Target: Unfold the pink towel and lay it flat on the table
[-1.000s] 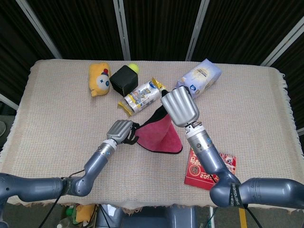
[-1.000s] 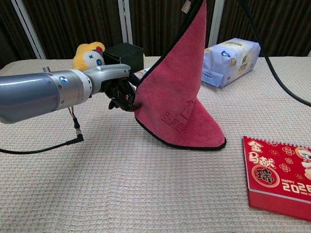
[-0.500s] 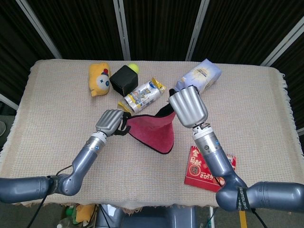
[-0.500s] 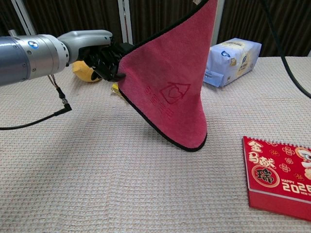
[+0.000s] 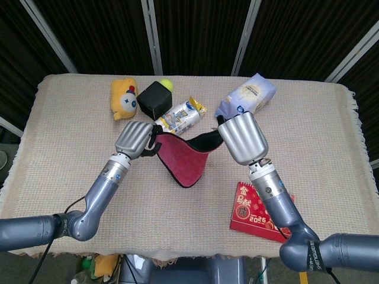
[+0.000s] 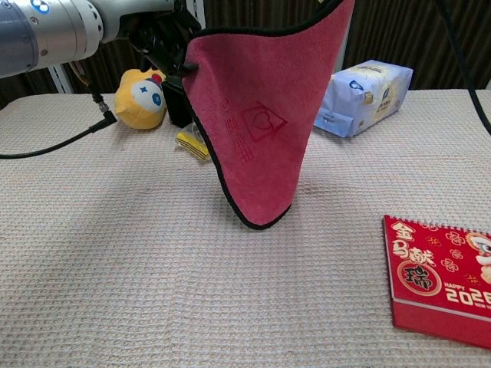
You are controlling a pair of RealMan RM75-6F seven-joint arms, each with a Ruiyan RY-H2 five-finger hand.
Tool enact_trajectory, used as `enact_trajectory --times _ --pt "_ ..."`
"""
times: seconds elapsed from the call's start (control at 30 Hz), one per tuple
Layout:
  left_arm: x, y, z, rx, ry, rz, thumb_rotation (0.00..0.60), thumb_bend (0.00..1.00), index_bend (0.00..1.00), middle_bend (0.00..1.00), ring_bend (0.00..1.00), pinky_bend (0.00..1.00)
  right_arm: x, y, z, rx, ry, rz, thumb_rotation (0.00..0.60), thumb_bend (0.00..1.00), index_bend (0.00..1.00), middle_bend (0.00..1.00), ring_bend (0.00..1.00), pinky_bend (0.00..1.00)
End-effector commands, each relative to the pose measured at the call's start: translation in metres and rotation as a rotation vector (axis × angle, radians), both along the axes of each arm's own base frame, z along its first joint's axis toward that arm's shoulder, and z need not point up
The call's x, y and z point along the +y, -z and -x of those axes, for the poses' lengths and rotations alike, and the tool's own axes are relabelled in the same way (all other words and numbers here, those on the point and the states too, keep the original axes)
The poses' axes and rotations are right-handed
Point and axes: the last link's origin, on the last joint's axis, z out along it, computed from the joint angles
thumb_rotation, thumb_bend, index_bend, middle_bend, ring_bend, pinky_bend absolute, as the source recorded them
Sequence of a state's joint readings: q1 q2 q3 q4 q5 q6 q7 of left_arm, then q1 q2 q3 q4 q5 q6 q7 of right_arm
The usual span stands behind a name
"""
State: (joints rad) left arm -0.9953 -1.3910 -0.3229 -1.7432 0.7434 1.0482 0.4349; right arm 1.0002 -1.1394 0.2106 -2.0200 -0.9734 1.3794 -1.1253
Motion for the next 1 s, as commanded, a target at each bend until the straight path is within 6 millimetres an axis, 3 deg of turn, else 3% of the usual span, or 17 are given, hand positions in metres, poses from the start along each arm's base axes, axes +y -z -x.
enact_trajectory --times 0.03,0.63,1.0 --pt "0.002 -0.004 -0.012 -0.012 0.016 -0.027 0.6 0.73 0.7 0.73 0.71 0.69 0.004 0.0 0.003 -0.019 -0.004 -0.018 0.6 0.59 0.8 1.0 1.0 0.98" --pt "0.003 -0.024 -0.05 0.021 0.092 -0.09 0.6 0.72 0.7 0.71 0.69 0.69 0.016 -0.016 0.007 -0.085 -0.011 -0.024 0.6 0.59 0.8 1.0 1.0 0.98" --pt "0.003 -0.031 -0.045 0.114 0.086 -0.054 0.6 0.72 0.7 0.71 0.69 0.69 0.016 -0.022 0.011 -0.084 0.003 -0.018 0.6 0.59 0.8 1.0 1.0 0.98"
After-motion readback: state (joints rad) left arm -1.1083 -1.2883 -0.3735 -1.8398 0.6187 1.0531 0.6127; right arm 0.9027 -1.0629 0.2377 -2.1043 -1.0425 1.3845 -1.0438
